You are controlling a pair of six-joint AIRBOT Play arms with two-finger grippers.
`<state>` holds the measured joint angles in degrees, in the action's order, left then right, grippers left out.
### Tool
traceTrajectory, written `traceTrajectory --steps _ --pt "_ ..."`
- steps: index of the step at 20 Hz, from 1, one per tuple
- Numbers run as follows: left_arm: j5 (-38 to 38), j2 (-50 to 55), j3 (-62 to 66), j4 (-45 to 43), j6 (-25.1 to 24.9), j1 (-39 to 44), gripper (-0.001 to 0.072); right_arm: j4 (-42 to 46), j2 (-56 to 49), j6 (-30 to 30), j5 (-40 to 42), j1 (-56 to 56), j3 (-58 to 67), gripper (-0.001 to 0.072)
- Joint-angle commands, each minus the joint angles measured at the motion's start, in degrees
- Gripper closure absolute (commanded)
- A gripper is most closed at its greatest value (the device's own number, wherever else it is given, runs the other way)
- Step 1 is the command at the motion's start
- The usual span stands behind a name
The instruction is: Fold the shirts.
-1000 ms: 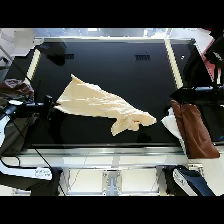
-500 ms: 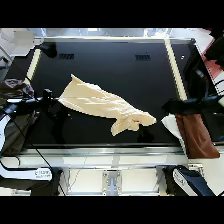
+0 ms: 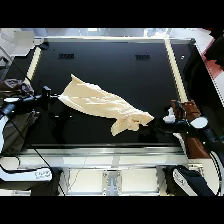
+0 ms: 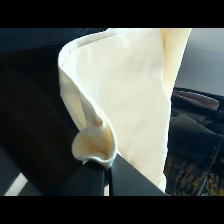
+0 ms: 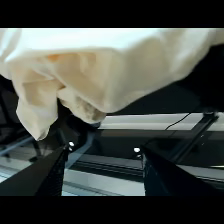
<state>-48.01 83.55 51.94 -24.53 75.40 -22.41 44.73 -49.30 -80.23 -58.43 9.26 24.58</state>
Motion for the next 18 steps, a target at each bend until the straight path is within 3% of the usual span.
traceTrajectory --steps 1,6,10,15,18 --pt "-0.44 -0.11 0.04 0.11 -0.07 -0.04 0.0699 -5.97 -0.04 -0.24 7.39 -0.13 -4.9 0.0192" --pt "-0.46 -0.11 0.04 0.13 -2.01 -0.04 0.0699 -11.34 -1.49 -0.35 21.84 -9.05 -5.18 0.0217" --pt "-1.07 -0.11 0.04 0.11 -2.8 -0.04 0.0699 -11.89 -8.28 -3.72 20.17 -12.85 -5.18 0.0228" --pt "-1.05 -0.09 0.04 0.13 -2.86 -0.07 0.0699 -17.9 -8.68 -3.69 33.75 -13.46 -4.68 0.023" --pt "-1.03 -0.09 0.04 0.13 -2.86 -0.09 0.0699 -18.12 -8.68 -2.97 35.45 -13.46 -1.18 0.0236"
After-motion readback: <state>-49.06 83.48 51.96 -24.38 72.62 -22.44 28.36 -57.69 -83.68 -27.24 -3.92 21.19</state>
